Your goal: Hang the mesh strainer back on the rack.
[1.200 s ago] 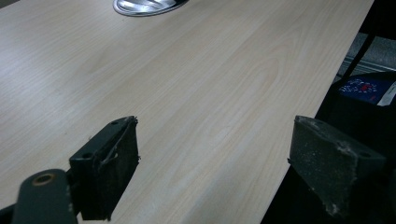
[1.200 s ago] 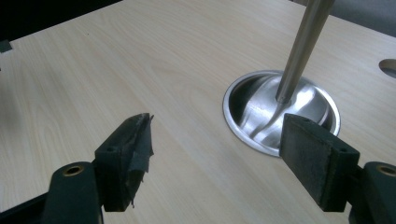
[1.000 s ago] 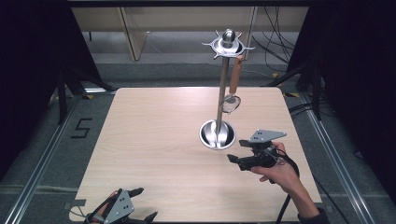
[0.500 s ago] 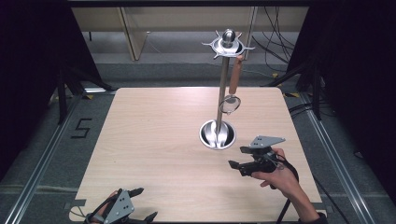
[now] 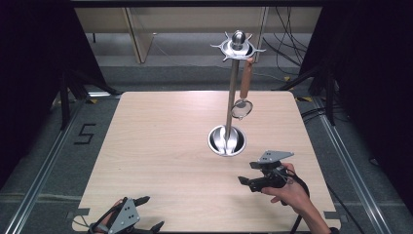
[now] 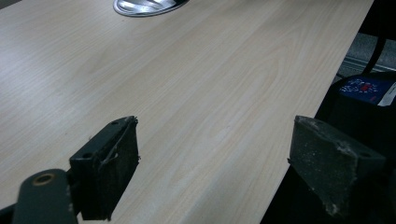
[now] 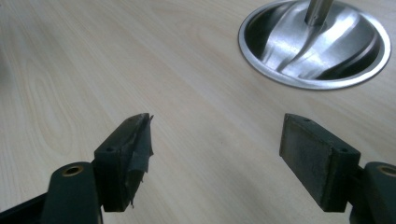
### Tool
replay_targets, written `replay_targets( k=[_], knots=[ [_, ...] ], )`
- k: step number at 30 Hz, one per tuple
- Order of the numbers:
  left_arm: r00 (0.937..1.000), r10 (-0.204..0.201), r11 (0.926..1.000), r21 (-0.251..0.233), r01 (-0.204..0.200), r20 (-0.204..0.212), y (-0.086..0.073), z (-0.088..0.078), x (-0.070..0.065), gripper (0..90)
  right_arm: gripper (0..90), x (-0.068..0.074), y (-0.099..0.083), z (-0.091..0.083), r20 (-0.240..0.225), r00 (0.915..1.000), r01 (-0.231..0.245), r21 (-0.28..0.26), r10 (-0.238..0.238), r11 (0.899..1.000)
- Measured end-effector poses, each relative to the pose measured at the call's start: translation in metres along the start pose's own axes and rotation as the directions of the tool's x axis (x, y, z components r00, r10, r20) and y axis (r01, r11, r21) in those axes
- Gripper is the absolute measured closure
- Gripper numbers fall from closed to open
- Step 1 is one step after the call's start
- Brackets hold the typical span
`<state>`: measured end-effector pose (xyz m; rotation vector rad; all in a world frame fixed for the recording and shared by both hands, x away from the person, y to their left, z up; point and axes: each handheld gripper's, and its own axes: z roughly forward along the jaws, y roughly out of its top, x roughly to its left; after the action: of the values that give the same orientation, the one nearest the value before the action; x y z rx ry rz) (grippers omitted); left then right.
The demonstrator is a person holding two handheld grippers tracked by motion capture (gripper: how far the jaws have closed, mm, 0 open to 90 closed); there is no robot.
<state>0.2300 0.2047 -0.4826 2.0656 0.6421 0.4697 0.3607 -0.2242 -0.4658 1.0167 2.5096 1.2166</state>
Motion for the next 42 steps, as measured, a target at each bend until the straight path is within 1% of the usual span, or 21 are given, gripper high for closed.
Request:
replay_targets(
  k=[3,8,9,11,12,13,16,17,18,23,24,27,28,29,31,32,36,37,39,41,42],
  knots=[
    [1.0000,0.001,1.0000,0.000,-0.001,0.000,0.000,0.000,0.000,15.1,26.0,0.001,-0.004,0.002,-0.011,0.9999,-0.001,0.018,0.001,1.000],
    [1.0000,-0.002,1.0000,0.005,0.002,0.003,0.000,0.000,0.000,15.1,25.9,0.002,-0.010,0.005,-0.005,0.9999,-0.012,0.021,0.012,1.000],
    [1.0000,-0.002,1.0000,0.003,0.002,0.002,0.000,0.000,0.000,15.1,25.8,0.005,-0.011,0.005,-0.008,0.9992,-0.038,0.026,0.038,0.999],
    [1.0000,0.001,1.0000,0.008,-0.002,0.004,0.000,-0.001,0.000,15.1,25.9,0.003,-0.012,0.004,-0.002,1.0000,-0.009,0.021,0.009,1.000],
    [1.0000,0.002,1.0000,0.005,-0.002,0.001,0.000,-0.001,0.000,15.1,25.9,0.005,-0.014,0.004,-0.004,0.9996,-0.027,0.018,0.027,0.999],
    [1.0000,0.000,1.0000,0.007,0.000,0.003,0.000,-0.001,0.000,15.1,25.9,0.003,-0.015,0.004,-0.003,1.0000,0.001,0.019,-0.001,1.000],
    [1.0000,0.001,1.0000,0.003,-0.001,0.000,0.000,-0.001,0.000,15.1,25.9,0.004,-0.019,0.003,0.000,0.9999,-0.015,0.017,0.015,1.000],
    [1.0000,0.001,1.0000,0.004,-0.001,0.001,0.000,-0.001,0.000,15.1,25.9,0.006,-0.021,0.003,0.009,0.9992,-0.038,0.013,0.038,0.999],
    [1.0000,-0.002,1.0000,0.004,0.001,0.003,0.000,-0.001,0.000,15.1,25.8,0.004,-0.022,0.002,0.010,0.9999,-0.012,0.003,0.012,1.000],
    [1.0000,0.000,1.0000,0.002,0.000,0.000,0.000,-0.001,0.000,15.1,25.9,0.005,-0.028,0.000,0.014,0.9993,-0.035,0.004,0.035,0.999],
    [1.0000,0.000,1.0000,0.003,0.000,-0.001,0.000,-0.001,0.000,15.1,25.8,0.005,-0.029,0.000,0.011,0.9996,-0.026,0.000,0.026,1.000],
    [1.0000,-0.001,1.0000,0.002,0.001,-0.001,0.000,-0.001,0.000,15.1,25.8,0.006,-0.032,-0.002,0.019,0.9988,-0.045,-0.007,0.045,0.999],
    [1.0000,-0.001,1.0000,0.002,0.001,-0.001,0.000,-0.001,0.000,15.1,25.7,0.009,-0.033,-0.003,0.007,0.9973,-0.073,0.002,0.073,0.997],
    [1.0000,0.000,1.0000,0.002,0.000,-0.001,0.000,-0.001,0.000,15.1,25.7,0.008,-0.035,-0.002,0.027,0.9987,-0.041,-0.019,0.042,0.999],
    [1.0000,0.001,1.0000,0.004,-0.001,-0.003,0.000,-0.001,0.001,15.1,25.6,0.011,-0.037,-0.002,0.018,0.9982,-0.056,-0.011,0.056,0.998],
    [0.9999,0.011,0.9999,0.005,-0.011,-0.002,0.000,-0.001,0.001,15.1,25.6,0.010,-0.037,-0.003,0.023,0.9989,-0.040,-0.010,0.040,0.999],
    [1.0000,0.002,1.0000,0.004,-0.002,-0.005,0.000,-0.001,0.001,15.0,25.5,0.012,-0.038,-0.004,0.019,0.9993,-0.031,-0.017,0.031,0.999],
    [0.9999,-0.011,0.9999,-0.007,0.011,-0.005,0.000,0.000,0.000,15.1,25.5,0.012,-0.039,-0.003,0.009,0.9994,-0.033,-0.019,0.033,0.999],
    [1.0000,0.004,1.0000,0.006,-0.004,-0.005,0.000,-0.001,0.001,15.1,25.6,0.012,-0.040,-0.004,0.030,0.9992,-0.025,-0.008,0.025,1.000],
    [1.0000,0.003,1.0000,0.005,-0.003,-0.005,0.000,-0.001,0.001,15.1,25.6,0.013,-0.040,-0.003,0.017,0.9991,-0.039,-0.012,0.040,0.999],
    [1.0000,0.002,1.0000,0.004,-0.002,-0.005,0.000,-0.001,0.001,15.1,25.6,0.012,-0.040,-0.003,0.039,0.9992,-0.012,-0.025,0.013,1.000]
  ],
)
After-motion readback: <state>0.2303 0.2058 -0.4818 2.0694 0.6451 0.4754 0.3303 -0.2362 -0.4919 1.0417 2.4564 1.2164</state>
